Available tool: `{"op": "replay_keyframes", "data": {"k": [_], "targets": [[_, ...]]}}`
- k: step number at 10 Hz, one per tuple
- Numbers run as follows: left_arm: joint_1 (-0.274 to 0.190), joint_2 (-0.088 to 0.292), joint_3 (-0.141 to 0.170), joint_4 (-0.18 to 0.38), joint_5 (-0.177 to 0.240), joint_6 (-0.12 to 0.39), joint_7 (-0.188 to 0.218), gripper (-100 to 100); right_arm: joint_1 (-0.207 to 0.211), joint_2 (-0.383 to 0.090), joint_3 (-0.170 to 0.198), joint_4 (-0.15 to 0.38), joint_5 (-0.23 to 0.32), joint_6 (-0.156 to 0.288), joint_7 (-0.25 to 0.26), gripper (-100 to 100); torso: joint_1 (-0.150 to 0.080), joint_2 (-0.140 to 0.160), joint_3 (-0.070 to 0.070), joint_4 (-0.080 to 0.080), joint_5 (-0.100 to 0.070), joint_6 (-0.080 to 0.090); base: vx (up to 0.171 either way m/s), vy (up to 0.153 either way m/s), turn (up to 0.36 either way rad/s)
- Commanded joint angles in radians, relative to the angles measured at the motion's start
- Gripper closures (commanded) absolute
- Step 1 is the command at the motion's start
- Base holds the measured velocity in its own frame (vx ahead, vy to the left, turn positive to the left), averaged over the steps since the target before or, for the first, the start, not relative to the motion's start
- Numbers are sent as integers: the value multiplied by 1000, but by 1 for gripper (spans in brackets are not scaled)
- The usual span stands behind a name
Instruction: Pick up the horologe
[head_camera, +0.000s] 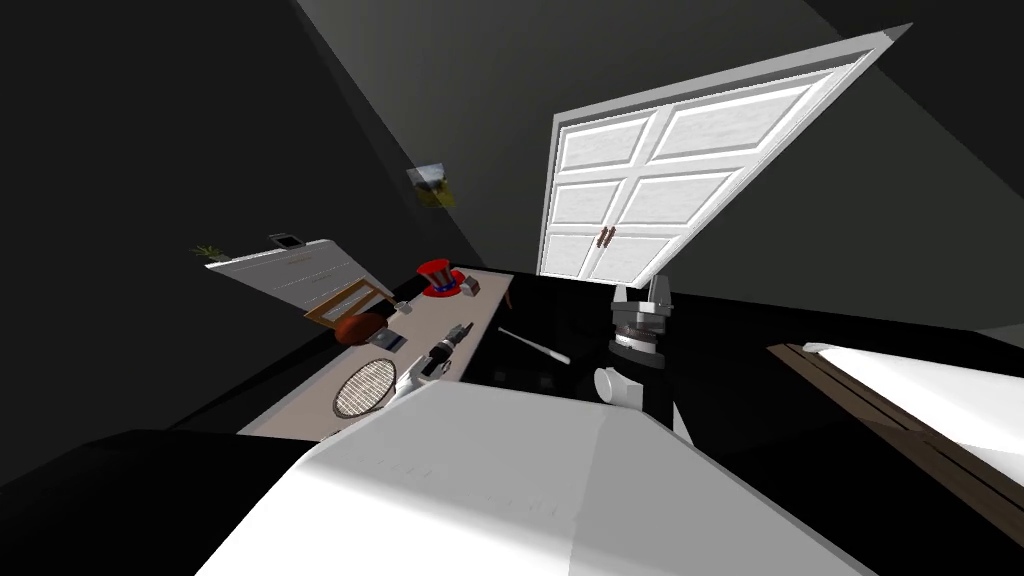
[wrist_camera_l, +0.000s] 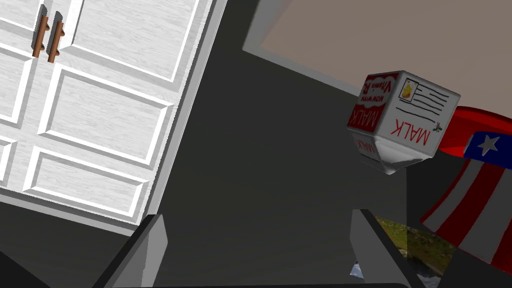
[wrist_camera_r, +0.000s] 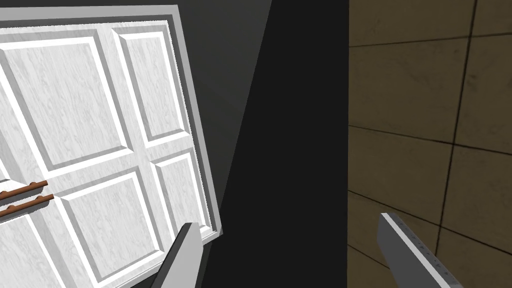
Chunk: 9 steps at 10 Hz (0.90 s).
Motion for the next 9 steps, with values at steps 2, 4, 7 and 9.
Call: {"op": "replay_keyframes", "data": {"k": [2, 4, 7, 9], "targets": [[-8, 10, -4, 76, -33, -12, -15, -100, 0, 0, 0, 0, 0, 0, 0, 0, 0, 0, 0, 0, 0, -1, -34, 41, -115], [-13, 18, -7, 145, -54, -21, -22, -100, 0, 0, 0, 0, 0, 0, 0, 0, 1, 0, 0, 0, 0, -1, -31, 47, -115], [-20, 32, -12, 258, -95, -38, -35, -100, 0, 0, 0, 0, 0, 0, 0, 0, 2, 1, 0, 0, 1, -1, -37, 66, -123], [-23, 39, -15, 317, -115, -47, -41, -100, 0, 0, 0, 0, 0, 0, 0, 0, 3, 2, 1, 0, 0, -1, -52, 64, -123]]}}
